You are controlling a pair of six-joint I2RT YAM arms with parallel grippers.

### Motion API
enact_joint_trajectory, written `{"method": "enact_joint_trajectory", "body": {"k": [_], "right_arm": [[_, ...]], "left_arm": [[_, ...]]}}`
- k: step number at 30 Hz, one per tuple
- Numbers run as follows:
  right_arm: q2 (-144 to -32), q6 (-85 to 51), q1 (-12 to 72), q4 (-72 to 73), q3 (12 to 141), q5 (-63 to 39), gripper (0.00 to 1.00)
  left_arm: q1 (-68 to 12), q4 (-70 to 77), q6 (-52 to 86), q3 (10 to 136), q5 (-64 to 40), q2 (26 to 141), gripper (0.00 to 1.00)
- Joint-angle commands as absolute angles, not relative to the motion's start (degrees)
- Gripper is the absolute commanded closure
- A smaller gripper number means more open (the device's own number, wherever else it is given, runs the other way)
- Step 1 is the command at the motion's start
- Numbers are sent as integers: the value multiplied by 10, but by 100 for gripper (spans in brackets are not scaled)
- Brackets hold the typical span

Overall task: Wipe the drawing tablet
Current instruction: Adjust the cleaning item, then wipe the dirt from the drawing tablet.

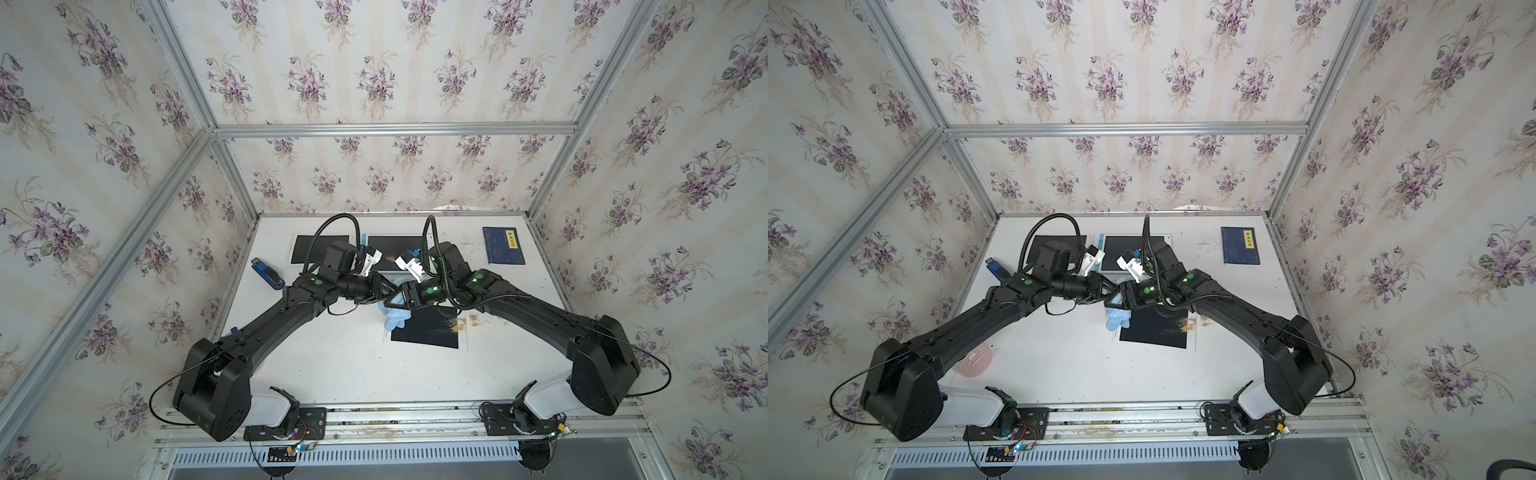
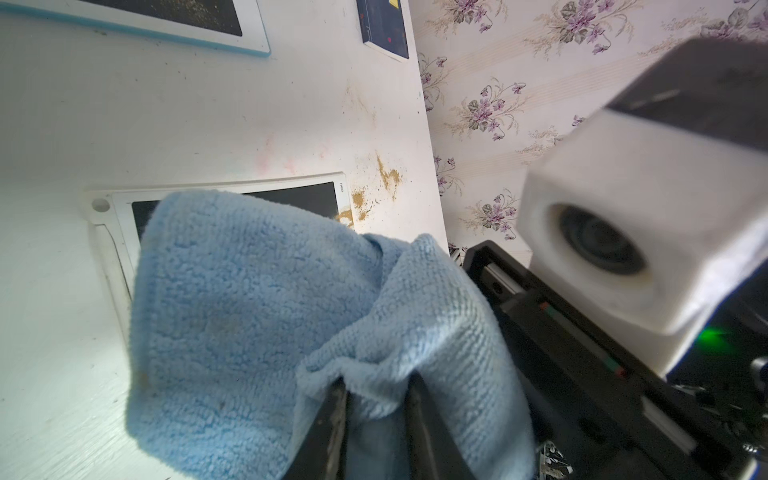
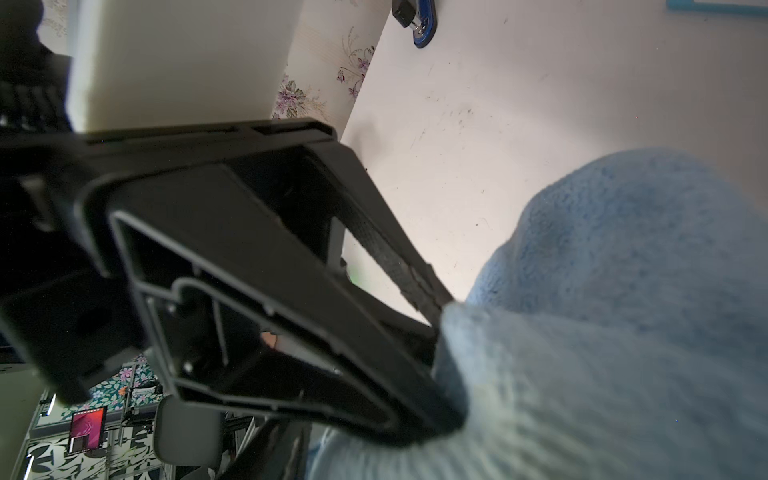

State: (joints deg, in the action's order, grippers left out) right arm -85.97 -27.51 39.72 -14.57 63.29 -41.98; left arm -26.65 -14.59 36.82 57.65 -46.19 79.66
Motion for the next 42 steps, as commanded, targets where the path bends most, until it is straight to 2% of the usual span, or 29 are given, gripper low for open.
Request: {"method": "enact_joint_trajectory", "body": {"k": [1,4,5,9,15,18,24,30,36,42], "right_arm": [[-859,-288,396,-67,642,-377,61],[-847,-278,396,-97,642,-362,94],[-842,-271,396,-115,643,-350,100],[-835,-218,396,-236,666,-242,100],[-848,-177,397,-424,718,65,100],[-858,-159,405,-456,720,103,100],[-940,-150,453,-492,723,91,100],[-979,-161,466,-453,707,40,100],[-980,-171,467,-338,656,-114,100],[-973,-231,467,-198,610,-201,100]], "left_arm": [[-267,-151,354,574,-522,794,73],[-253,-159,342,573,-518,802,74],[-247,-167,334,575,-514,804,74],[-212,-211,294,588,-494,806,73],[-194,-279,237,606,-453,827,68],[-211,-311,210,616,-433,865,68],[-296,-406,145,668,-279,945,66],[-347,-455,124,705,-140,1013,65],[-360,-442,128,708,-126,1048,64],[-359,-428,146,697,-112,1047,65]]}}
